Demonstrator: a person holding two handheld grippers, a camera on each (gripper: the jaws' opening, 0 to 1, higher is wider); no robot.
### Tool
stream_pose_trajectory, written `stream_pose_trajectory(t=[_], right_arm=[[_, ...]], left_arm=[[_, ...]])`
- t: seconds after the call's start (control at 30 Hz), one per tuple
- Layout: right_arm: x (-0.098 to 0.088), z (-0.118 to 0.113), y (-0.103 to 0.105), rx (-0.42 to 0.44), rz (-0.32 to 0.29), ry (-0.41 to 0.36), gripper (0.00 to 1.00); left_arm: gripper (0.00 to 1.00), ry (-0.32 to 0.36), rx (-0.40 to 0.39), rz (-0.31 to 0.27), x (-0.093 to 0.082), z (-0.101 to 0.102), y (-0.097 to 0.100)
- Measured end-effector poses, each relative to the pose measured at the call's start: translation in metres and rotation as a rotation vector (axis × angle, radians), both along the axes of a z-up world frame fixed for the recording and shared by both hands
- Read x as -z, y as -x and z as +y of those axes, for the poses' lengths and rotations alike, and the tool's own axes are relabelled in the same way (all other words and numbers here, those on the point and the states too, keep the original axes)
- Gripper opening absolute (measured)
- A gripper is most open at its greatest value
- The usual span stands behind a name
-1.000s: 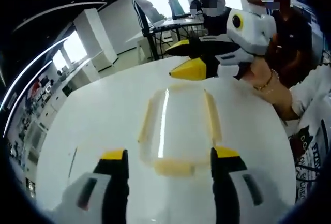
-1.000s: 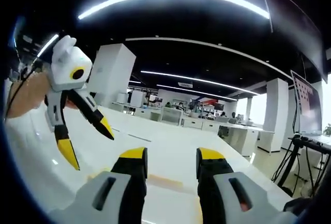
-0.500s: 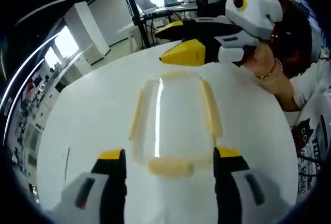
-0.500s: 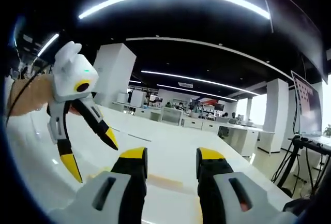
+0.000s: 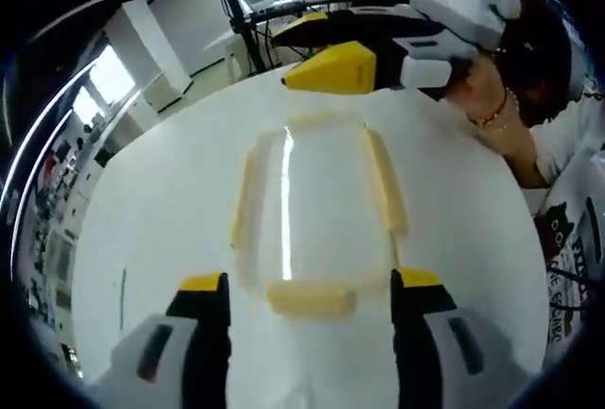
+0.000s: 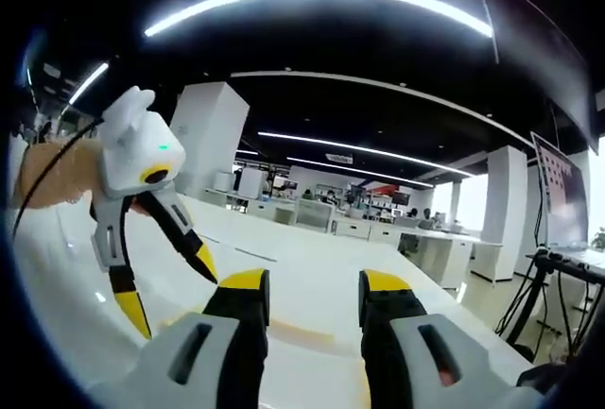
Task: Snap each plastic latch of the storage box into its locked position after aligning the lid with the box until every specified latch is closed and the lid sits flush.
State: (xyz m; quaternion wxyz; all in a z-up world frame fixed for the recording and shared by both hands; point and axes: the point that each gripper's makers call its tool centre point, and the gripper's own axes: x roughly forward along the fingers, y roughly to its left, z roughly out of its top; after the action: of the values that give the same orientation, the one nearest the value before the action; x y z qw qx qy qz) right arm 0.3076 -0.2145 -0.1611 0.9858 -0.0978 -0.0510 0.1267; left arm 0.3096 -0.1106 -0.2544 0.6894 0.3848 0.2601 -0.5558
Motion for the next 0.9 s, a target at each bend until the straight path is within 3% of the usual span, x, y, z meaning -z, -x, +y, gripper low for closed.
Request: stream_pose_trajectory(t=[0.9], right_arm=[[-0.003,0.000,0.006,-0.005,-0.021,-0.006,0.37]], left_arm=[[0.70,-0.046,0.002,0.040,0.017,0.004,0.002]])
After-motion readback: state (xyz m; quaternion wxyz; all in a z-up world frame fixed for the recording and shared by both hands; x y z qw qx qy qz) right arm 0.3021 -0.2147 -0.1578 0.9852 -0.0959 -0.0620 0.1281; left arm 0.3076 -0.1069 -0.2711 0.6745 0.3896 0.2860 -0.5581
